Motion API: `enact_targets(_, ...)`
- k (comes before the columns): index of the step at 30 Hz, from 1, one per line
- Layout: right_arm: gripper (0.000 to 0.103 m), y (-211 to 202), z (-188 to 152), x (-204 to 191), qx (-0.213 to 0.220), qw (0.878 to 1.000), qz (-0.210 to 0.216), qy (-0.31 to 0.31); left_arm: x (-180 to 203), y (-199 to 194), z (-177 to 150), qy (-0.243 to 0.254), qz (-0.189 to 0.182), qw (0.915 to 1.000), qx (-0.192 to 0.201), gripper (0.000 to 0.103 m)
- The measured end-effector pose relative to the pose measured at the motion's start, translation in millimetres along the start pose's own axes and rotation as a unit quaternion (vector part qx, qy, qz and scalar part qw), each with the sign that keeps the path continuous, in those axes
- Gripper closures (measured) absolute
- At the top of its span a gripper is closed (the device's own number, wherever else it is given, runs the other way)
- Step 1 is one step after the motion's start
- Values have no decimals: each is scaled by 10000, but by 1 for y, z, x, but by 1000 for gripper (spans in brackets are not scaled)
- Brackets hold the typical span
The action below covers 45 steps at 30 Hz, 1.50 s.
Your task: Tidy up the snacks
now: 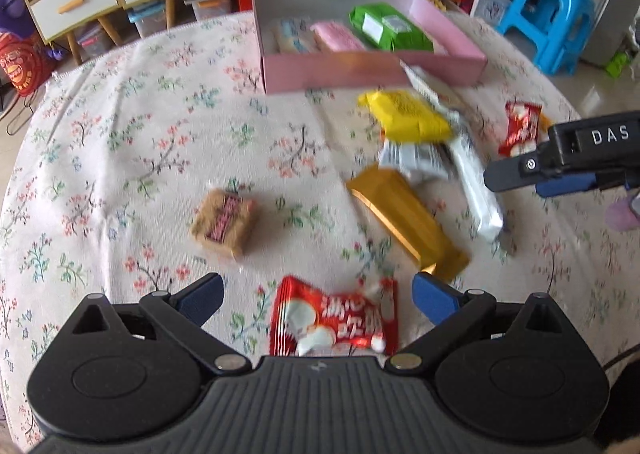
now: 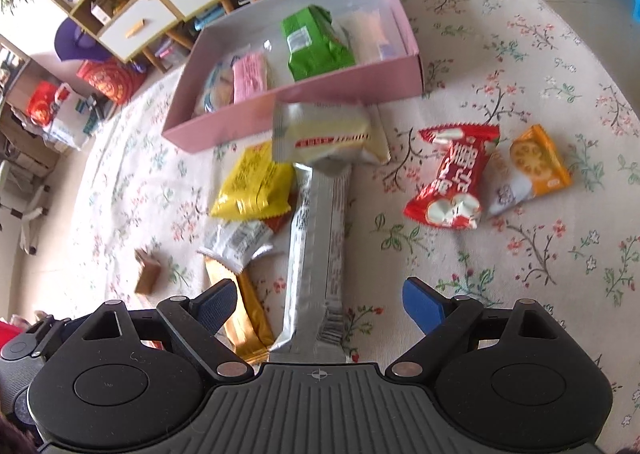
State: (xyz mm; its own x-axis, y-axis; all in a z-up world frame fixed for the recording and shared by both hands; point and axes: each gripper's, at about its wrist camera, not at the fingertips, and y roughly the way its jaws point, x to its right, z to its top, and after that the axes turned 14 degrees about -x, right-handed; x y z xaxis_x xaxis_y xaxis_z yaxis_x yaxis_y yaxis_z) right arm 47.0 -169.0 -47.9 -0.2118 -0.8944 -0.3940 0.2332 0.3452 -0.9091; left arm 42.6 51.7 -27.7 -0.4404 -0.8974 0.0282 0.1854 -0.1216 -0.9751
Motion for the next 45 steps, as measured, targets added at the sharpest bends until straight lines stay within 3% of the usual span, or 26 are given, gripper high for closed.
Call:
enact_targets(7, 11, 14, -7, -15, -194, 9993, -203, -254, 9, 14, -5, 201, -231, 9986, -433, 10)
enact_targets(13, 11, 23, -12, -23, -287, 9982, -319, -425, 19, 23, -6, 366, -123, 9975, -587, 20)
enact_targets(22, 11, 27, -10, -26, -238, 9976, -417, -490, 13, 19, -5, 243, -193, 9982, -504, 29)
enact_targets(28, 11, 26, -7, -25, -127, 9982, -423, -414, 10, 15, -3, 134, -260, 9988, -389, 39)
enact_targets(30, 11, 26, -6, -22, -130, 9984, -421, -351, 9, 15, -3, 88, -325, 9987, -385, 51)
enact_targets(34, 12, 24, -3, -17, -58, 9989, -406, -220, 8, 15, -2, 28, -360, 9987, -348, 54)
enact_targets(40, 17, 23, -1, -16, 58, 9986, -502, -170, 5, 12, -2, -91, -385, 9989, -233, 55)
enact_targets(45, 33, 24, 0, -16, 79, 9983, -556, -180, 4, 13, -1, -142, -446, 9987, -210, 55)
